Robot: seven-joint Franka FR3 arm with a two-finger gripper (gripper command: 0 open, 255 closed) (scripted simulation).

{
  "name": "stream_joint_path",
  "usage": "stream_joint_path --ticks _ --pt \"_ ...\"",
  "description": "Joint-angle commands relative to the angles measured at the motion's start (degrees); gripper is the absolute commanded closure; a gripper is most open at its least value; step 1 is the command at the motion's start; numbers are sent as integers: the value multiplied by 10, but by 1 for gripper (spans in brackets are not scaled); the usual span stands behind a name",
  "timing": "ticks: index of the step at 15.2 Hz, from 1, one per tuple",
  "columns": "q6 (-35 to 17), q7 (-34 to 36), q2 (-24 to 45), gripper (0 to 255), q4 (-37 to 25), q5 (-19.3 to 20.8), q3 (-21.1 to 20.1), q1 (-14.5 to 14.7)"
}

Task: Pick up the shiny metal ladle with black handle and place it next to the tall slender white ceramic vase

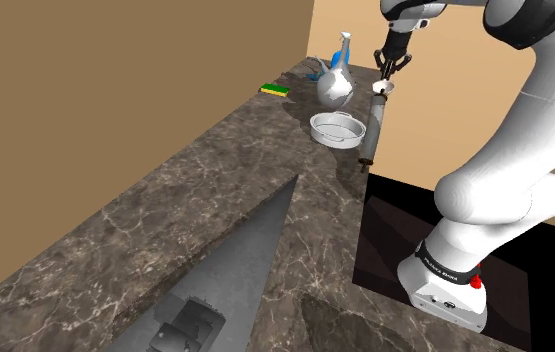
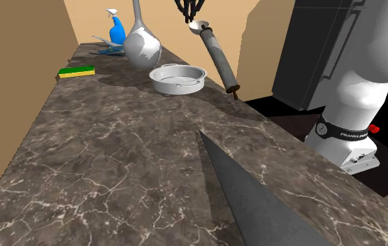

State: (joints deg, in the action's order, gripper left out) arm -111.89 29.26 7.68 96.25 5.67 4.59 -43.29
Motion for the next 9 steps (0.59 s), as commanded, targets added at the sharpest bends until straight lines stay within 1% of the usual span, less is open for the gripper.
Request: stream_joint_path --ticks 1,9 --pt "-17 2 -3 255 20 1 0 0" --pt "-76 8 6 255 70 3 0 0"
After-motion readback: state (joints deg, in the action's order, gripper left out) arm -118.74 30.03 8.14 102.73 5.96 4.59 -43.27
